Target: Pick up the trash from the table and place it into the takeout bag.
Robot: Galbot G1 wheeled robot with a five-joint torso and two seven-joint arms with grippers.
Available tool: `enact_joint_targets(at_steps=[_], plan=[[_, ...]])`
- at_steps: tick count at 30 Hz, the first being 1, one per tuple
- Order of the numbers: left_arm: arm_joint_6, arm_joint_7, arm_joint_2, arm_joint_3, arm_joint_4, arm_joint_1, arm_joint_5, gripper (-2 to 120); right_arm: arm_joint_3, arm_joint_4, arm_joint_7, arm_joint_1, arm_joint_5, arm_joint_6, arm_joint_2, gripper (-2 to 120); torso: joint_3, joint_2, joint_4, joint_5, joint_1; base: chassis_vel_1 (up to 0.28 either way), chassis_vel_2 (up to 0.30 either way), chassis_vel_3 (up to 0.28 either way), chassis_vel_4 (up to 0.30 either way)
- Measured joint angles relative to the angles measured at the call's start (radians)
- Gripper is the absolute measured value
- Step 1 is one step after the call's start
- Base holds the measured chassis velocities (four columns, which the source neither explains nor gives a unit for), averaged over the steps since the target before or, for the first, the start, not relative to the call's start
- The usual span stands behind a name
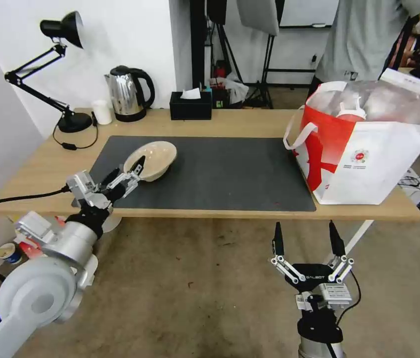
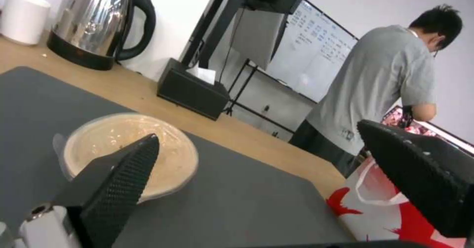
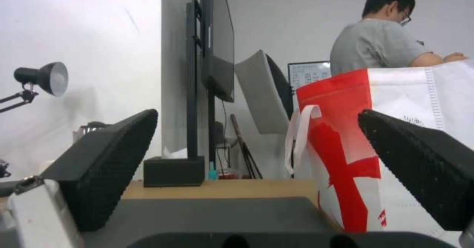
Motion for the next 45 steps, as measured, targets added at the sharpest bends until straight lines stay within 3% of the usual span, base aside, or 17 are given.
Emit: enact_joint_targets(at_steps=[16,45], plan=[[0.000,-0.034,-0.016,-0.017,-0.019,0.037,0.001,100,0.000,0.000,0.000,0.000,0.000,0.000,0.000,100,0.000,0.000,0.0001,0.0000,0.000,0.000,0.000,0.000,0.000],[0.007,-0.036,0.028,0.053,0.136,-0.084,-0.068,100,0.000,0.000,0.000,0.000,0.000,0.000,0.000,100,0.000,0.000,0.0000,-0.0001,0.000,0.000,0.000,0.000,0.000]])
